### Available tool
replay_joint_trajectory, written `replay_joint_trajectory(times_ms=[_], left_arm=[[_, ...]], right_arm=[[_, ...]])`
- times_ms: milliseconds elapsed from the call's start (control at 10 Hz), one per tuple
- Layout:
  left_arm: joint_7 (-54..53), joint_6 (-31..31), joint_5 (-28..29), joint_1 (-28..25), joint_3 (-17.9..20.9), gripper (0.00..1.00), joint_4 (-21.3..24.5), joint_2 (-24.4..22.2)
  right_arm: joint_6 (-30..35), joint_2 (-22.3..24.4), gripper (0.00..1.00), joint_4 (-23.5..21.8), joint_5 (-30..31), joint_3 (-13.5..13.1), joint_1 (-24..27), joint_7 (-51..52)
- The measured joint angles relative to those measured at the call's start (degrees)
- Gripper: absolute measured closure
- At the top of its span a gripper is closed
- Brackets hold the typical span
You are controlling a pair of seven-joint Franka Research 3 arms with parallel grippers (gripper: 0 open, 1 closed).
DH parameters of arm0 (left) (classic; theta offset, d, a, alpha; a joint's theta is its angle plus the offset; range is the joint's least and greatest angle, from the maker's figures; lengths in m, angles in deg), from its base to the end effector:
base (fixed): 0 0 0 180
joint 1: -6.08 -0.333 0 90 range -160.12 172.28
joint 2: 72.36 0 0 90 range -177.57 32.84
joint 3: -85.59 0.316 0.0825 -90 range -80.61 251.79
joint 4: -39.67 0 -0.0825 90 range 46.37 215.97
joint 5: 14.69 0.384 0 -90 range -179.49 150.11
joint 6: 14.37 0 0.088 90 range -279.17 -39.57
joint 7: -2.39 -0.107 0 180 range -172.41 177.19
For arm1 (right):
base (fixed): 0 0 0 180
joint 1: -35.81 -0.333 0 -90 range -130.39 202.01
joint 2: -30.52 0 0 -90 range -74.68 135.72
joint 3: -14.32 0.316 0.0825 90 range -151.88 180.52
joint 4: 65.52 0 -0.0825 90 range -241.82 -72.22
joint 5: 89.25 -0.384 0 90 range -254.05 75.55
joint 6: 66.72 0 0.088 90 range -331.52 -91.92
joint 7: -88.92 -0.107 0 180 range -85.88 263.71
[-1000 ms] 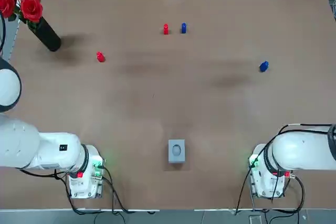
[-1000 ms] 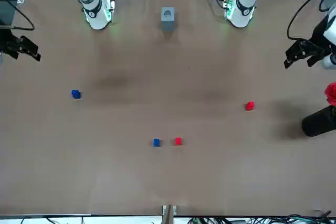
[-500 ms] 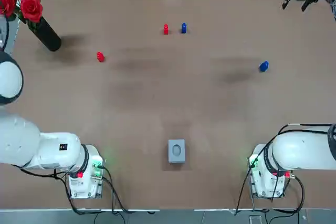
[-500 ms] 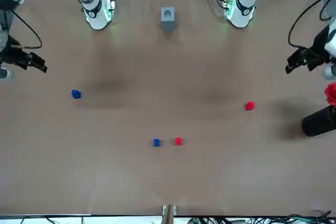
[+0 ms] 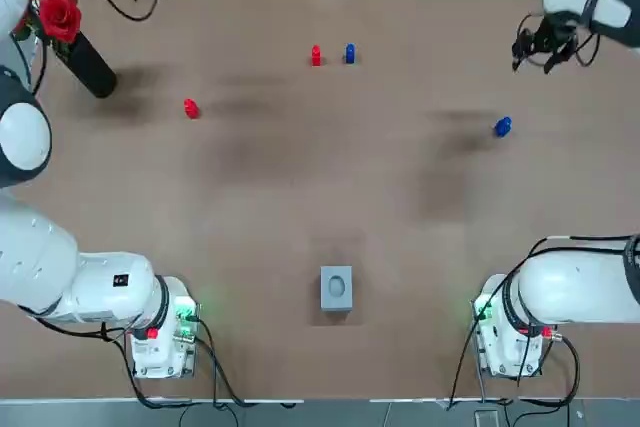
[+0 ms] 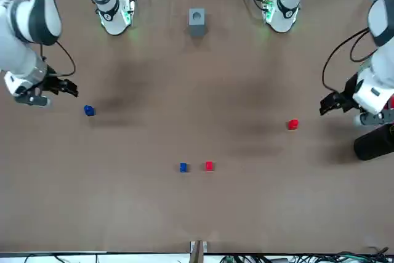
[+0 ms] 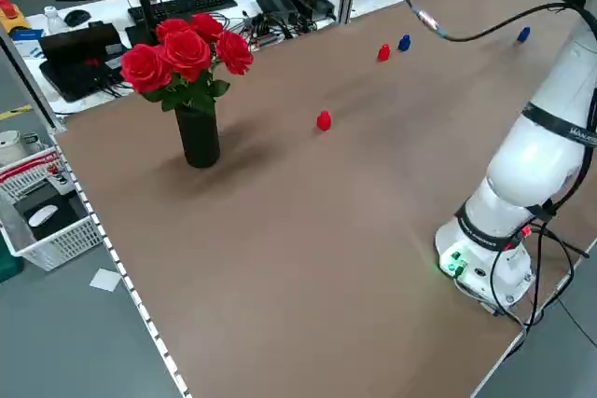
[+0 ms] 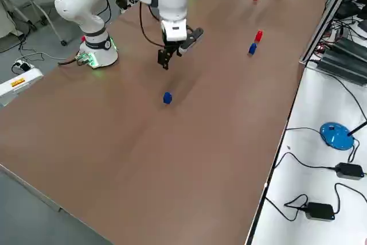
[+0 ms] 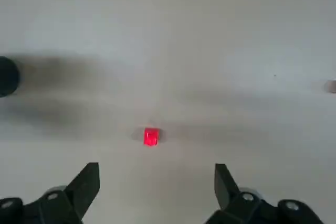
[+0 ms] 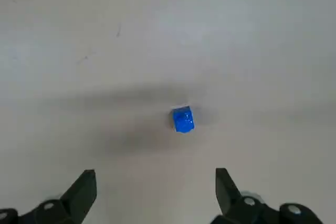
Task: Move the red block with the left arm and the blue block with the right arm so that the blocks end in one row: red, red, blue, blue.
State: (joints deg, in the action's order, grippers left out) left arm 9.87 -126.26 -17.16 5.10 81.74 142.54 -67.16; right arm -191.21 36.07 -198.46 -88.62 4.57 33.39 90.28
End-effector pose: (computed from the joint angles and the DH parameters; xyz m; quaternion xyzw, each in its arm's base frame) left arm 0.5955 -0.0315 0.4988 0.9980 0.0478 0.0312 0.0262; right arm 0.4852 -0.0632 0.3759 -0.9985 0.0482 0.0256 0.0057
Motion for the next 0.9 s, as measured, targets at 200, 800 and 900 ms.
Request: replay_joint_trajectory(times_ms=[200, 800, 900], left_arm=[[-2.0, -9.4, 0.3, 0.0, 0.0, 0.04, 7.0, 0.3], [-3.8, -22.6, 3.5, 0.4, -0.5, 0.04, 16.2, 9.3], [-3.9, -24.2, 3.9, 0.4, -0.5, 0.05, 16.3, 11.4]], right_arm=[[-11.8, -0.4, 0.00, -7.8, 0.0, -0.5, 0.0, 2.1], [-30.4, -12.1, 0.02, -12.5, 0.0, -3.7, 0.5, 9.1], [-31.1, -12.9, 0.04, -12.5, 0.0, -3.7, 0.5, 9.1]])
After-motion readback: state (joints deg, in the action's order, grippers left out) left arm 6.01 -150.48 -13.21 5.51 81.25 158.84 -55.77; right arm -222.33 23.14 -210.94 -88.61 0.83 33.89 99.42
